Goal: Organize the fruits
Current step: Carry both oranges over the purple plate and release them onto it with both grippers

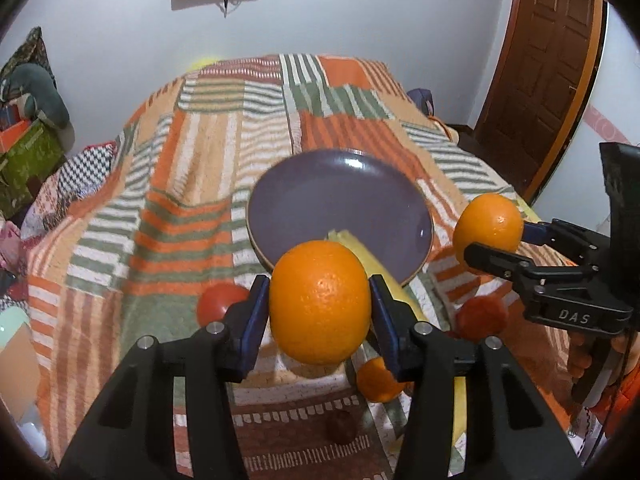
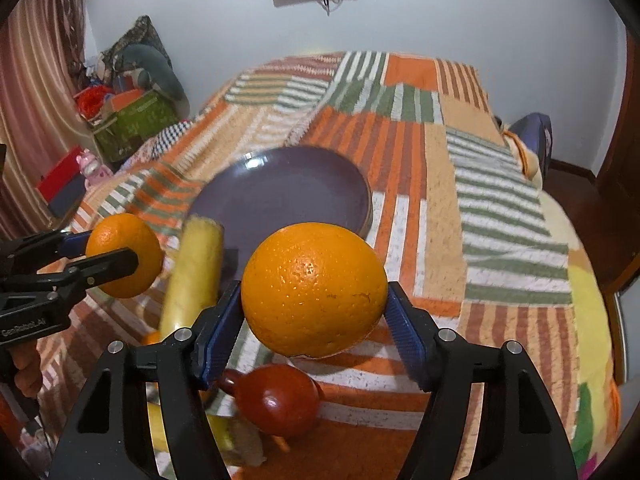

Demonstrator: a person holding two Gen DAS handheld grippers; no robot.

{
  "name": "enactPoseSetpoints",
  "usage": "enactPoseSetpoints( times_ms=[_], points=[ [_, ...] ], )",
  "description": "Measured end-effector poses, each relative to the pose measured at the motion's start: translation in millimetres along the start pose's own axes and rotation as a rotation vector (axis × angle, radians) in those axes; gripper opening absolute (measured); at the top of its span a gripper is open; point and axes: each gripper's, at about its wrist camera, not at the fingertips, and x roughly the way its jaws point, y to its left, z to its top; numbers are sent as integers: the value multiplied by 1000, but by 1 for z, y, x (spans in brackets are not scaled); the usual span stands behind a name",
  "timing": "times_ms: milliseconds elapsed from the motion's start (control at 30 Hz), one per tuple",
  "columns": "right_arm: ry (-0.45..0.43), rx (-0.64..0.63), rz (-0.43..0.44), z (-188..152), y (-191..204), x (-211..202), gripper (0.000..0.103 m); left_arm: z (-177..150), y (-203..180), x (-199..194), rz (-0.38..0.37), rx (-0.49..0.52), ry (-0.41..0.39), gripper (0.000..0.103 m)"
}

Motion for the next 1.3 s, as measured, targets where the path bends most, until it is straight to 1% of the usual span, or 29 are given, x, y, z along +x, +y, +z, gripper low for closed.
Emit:
enactPoseSetpoints(
  times_ms=[200,367,500,700,800,933,1067,1200,1300],
  points=[
    [-79,-17,-14,21,6,-19,66,26,-1,-22,-3,10,-73,49],
    [-130,-44,-20,43,11,-25,66,53,2,-29,13,19,-122,49],
    [-165,-73,-23,62,16,-22,66,74,8,-23,17,4,-139,49],
    [-193,-94,-25,82,20,-6,66,95,13,-1,24,-8,-133,49],
    [-186,-95,-31,88,18,6,66,101,18,15,27,-18,-113,49],
    [-150,-109,-42,93,13,28,66,104,27,43,44,-19,-58,49],
    [-100,-114,-66,93,9,52,66,101,34,74,46,-19,3,49],
    [-24,-73,-48,89,-1,77,66,97,37,107,33,-22,70,49],
    [23,-75,-56,85,-3,93,66,95,39,127,30,-25,108,49]
  ],
)
